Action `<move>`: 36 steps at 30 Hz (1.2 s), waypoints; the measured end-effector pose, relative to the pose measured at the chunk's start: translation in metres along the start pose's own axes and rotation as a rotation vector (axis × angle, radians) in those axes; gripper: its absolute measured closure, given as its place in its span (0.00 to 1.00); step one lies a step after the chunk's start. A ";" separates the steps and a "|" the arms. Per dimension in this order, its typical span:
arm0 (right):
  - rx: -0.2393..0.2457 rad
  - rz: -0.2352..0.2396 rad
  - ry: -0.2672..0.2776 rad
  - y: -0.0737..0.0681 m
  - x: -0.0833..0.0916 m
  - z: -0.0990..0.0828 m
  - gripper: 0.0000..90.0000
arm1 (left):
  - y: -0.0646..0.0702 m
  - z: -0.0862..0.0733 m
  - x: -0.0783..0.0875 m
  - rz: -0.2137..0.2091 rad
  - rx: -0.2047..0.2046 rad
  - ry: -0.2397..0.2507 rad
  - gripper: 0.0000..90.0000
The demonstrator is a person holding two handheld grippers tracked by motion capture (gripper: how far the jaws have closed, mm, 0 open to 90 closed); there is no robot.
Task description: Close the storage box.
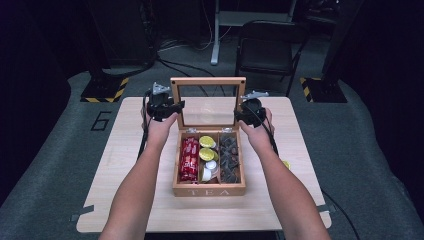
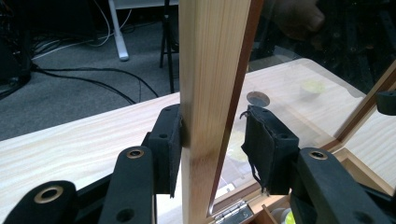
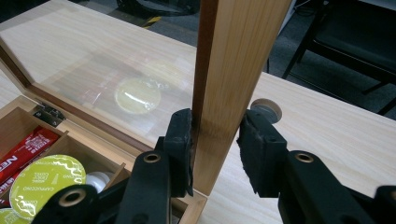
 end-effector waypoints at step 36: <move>-0.008 0.080 0.079 0.001 0.040 0.010 0.61 | 0.013 -0.013 0.018 -0.035 -0.073 0.058 0.64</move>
Point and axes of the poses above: each handheld gripper's, and its own axes: x roughly backward along the jaws, z roughly out of its top, y roughly to its right, the point moved 9 cm from there along -x, roughly forward along the jaws, and after that the axes turned 10 degrees about -z, right-handed, at the moved point
